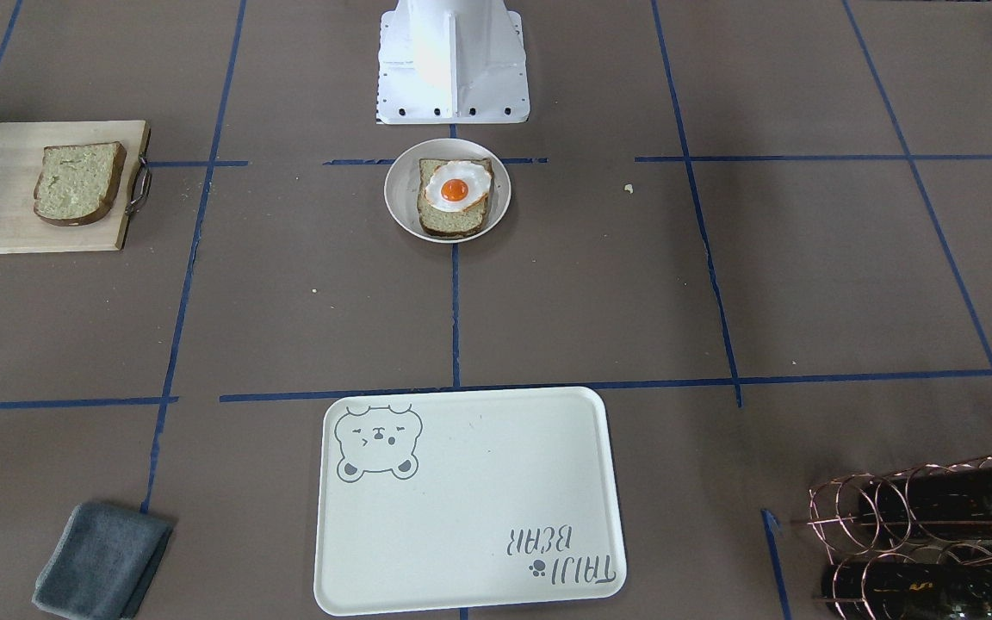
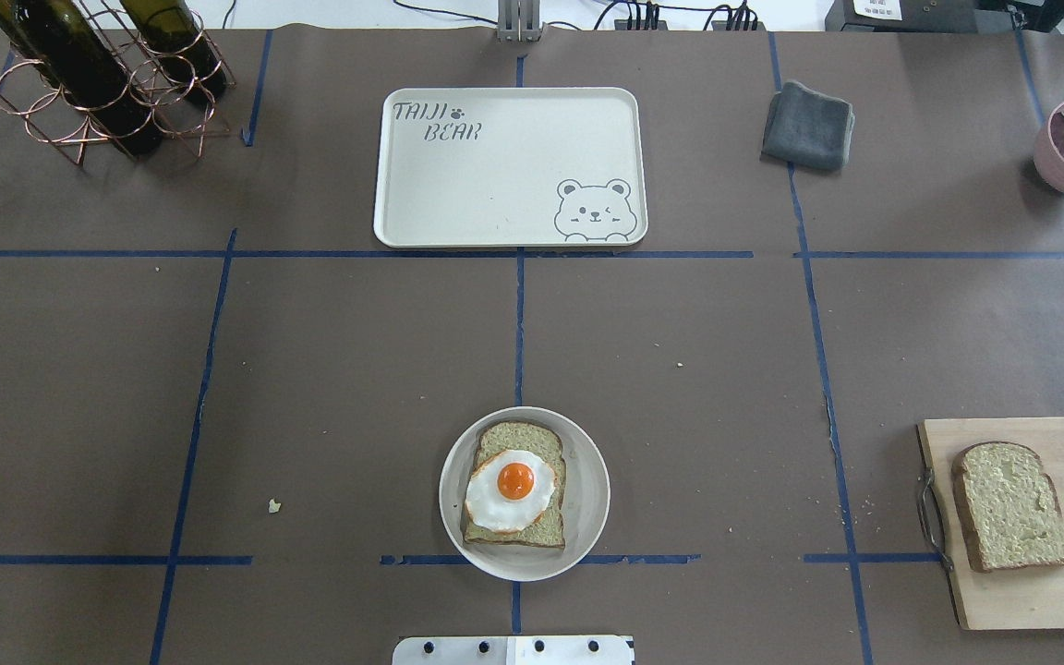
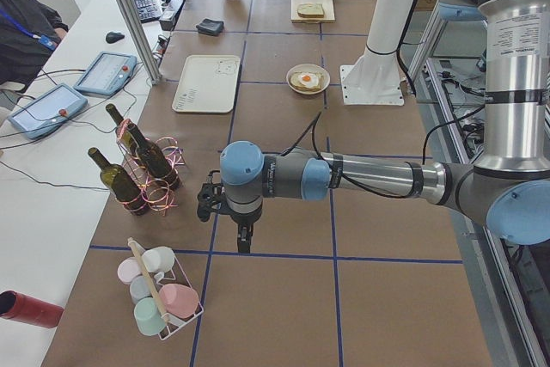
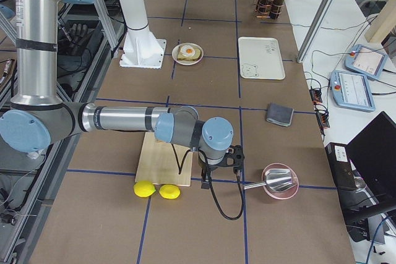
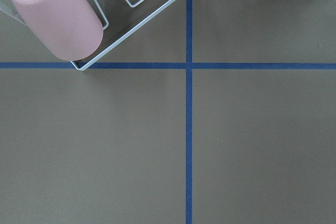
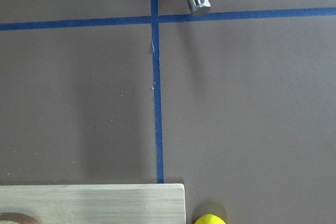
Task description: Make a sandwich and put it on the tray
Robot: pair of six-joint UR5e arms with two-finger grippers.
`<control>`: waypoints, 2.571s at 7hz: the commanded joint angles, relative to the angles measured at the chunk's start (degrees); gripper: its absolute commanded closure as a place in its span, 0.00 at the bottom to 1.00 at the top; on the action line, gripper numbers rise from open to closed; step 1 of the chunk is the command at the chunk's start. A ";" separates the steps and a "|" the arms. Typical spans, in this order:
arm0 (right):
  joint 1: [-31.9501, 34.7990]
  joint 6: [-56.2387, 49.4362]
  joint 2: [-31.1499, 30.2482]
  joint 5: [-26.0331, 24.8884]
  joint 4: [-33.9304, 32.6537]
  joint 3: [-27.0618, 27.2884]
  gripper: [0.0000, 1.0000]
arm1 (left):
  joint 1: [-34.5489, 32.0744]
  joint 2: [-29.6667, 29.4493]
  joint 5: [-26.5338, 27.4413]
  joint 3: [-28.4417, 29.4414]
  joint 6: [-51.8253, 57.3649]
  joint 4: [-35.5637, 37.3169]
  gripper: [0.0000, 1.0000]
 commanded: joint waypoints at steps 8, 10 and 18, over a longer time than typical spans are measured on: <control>-5.50 2.52 2.53 3.31 6.50 -0.71 0.00 | 1.74 -5.96 -0.18 -2.90 -6.47 -0.79 0.00; -8.22 13.95 1.73 2.96 15.08 0.16 0.00 | 5.96 -9.31 -3.07 -3.86 -12.19 -1.48 0.00; -28.42 49.23 -18.97 -3.45 47.57 12.12 0.00 | 27.03 -14.68 -0.28 -11.70 -53.38 -17.62 0.00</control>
